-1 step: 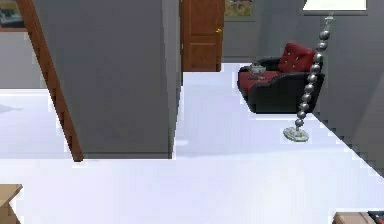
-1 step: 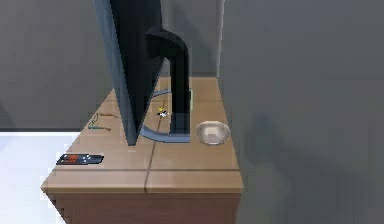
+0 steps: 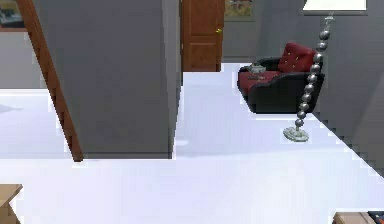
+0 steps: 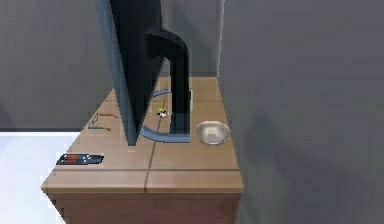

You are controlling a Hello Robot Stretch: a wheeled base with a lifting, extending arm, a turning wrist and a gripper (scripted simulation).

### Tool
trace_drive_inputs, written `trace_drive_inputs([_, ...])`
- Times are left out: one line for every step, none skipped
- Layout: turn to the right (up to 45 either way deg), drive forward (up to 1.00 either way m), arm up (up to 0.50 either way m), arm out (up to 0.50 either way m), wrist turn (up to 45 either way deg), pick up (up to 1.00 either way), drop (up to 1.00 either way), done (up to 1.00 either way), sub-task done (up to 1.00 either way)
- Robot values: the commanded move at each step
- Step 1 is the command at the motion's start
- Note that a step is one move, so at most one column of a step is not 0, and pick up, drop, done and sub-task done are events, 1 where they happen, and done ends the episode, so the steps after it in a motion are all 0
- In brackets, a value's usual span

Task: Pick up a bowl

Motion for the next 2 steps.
trace_drive_inputs([0.0, 0.00, 0.36, 0.00, 0.0, 0.00, 0.00, 0.00, 0.00])
trace_drive_inputs([0.0, 0.00, 0.00, 0.48, 0.0, 0.00, 0.00, 0.00, 0.00])
